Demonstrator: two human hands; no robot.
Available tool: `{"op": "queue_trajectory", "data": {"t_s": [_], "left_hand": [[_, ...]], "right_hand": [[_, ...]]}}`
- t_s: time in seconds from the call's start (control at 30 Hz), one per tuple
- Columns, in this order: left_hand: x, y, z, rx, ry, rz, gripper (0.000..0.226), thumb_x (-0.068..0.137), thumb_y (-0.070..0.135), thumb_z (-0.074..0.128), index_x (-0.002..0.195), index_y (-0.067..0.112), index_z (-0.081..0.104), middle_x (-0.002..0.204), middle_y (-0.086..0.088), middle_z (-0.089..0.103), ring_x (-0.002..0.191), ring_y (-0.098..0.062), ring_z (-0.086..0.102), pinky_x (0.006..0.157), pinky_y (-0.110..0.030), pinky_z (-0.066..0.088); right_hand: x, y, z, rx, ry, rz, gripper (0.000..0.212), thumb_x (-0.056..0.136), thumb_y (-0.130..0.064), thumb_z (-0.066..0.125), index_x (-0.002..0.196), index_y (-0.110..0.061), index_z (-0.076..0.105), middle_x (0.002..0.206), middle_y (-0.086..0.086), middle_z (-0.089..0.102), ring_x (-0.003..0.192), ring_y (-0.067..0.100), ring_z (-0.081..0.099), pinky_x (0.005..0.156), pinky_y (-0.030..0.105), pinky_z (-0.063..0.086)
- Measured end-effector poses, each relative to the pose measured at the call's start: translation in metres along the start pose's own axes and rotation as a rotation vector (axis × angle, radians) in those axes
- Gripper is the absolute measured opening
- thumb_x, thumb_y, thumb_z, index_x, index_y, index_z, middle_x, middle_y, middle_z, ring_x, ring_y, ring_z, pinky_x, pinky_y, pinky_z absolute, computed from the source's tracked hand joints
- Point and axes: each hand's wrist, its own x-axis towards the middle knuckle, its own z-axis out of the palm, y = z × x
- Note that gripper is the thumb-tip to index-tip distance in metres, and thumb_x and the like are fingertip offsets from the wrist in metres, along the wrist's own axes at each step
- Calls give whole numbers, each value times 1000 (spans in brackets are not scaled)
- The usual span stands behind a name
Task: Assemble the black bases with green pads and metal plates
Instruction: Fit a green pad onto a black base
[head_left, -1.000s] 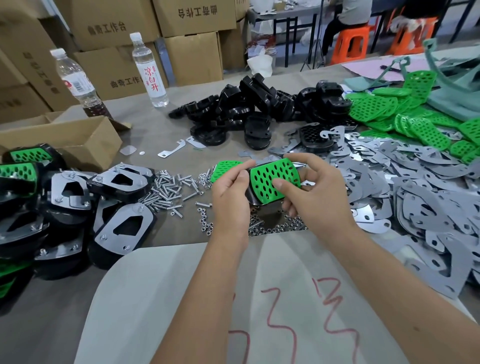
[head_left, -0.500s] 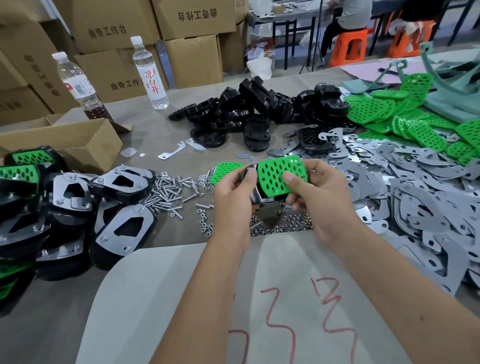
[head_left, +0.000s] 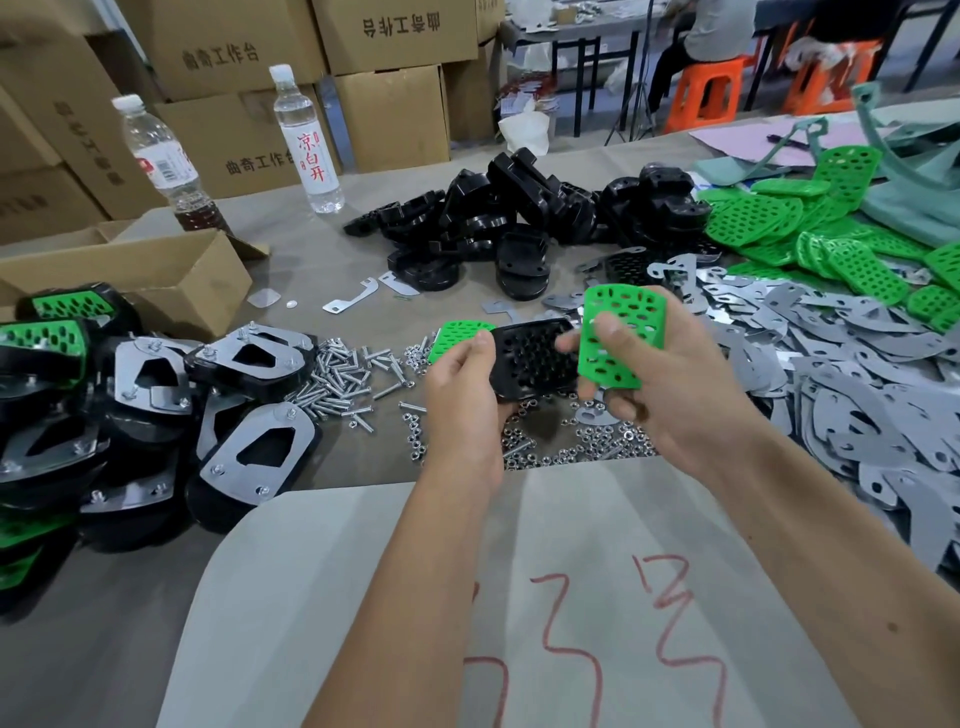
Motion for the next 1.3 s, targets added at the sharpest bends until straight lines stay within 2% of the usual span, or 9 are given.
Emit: {"op": "queue_trajectory", "data": {"t_s": [0.1, 0.2, 0.43, 0.7, 0.8, 0.97, 1.07, 1.17, 1.3], "left_hand": [[-4, 1, 2, 36, -4, 8, 25, 106, 18, 58, 83, 15, 68, 69, 6, 74, 73, -16, 70, 81, -46, 60], [-7, 2, 3, 60, -25, 9, 44, 106, 19, 58, 66, 26, 77, 70, 6, 74, 70, -14, 69, 82, -46, 59], [-9, 5, 3, 82, -38, -4, 25, 106, 19, 57, 88, 14, 73, 88, -5, 77, 89, -25, 71, 95, -62, 56], [-10, 4, 2, 117, -34, 2, 42, 107, 20, 56, 70, 19, 78, 72, 2, 74, 73, -17, 69, 88, -63, 57], [-11, 2, 3, 156, -22, 47, 44, 106, 19, 57, 66, 20, 74, 74, -1, 67, 79, -20, 61, 89, -62, 56], [-10, -1, 3, 266, 1, 104, 43, 105, 24, 57, 66, 23, 74, 72, 5, 68, 79, -18, 61, 76, -40, 51], [-7, -3, -3, 388, -11, 216, 28, 93, 36, 65, 77, 13, 70, 71, -2, 65, 73, -15, 57, 75, -41, 54], [-5, -1, -10, 513, -73, 265, 15, 75, 36, 75, 83, 25, 78, 79, -3, 76, 79, -28, 72, 81, -55, 61], [-2, 0, -15, 458, -146, 196, 12, 67, 27, 83, 78, 32, 82, 84, -3, 80, 91, -34, 76, 84, -56, 62]], "right_hand": [[0, 6, 1, -312, -35, 4, 24, 95, -17, 74, 108, -14, 54, 84, 13, 78, 57, 23, 66, 41, 28, 44], [2, 9, 2, -343, -5, 30, 22, 96, -14, 73, 111, -16, 57, 89, 14, 77, 55, 13, 62, 42, 23, 43], [1, 7, -2, -234, -115, -27, 18, 94, 0, 70, 111, -5, 71, 79, -1, 79, 47, -2, 60, 46, 5, 41], [7, 16, -7, -547, -91, -48, 26, 102, -15, 65, 122, -31, 59, 99, -6, 80, 86, 14, 75, 67, 28, 56], [8, 18, -6, -606, 0, -80, 25, 98, -22, 71, 109, -32, 50, 92, -8, 79, 75, 20, 71, 61, 36, 51], [6, 22, 1, -589, 147, -139, 24, 95, -21, 75, 95, -28, 52, 73, -14, 72, 59, 11, 66, 49, 32, 51], [1, 21, 3, -589, 187, -112, 26, 94, -22, 76, 92, -28, 50, 65, -12, 66, 42, 11, 60, 38, 22, 43], [-2, 18, 4, -635, 176, -63, 27, 92, -23, 79, 92, -24, 51, 64, 1, 55, 39, 17, 65, 34, 20, 38], [-1, 13, 1, -650, 188, 13, 27, 90, -29, 80, 93, -20, 55, 75, 9, 59, 42, 20, 68, 34, 18, 36]]}}
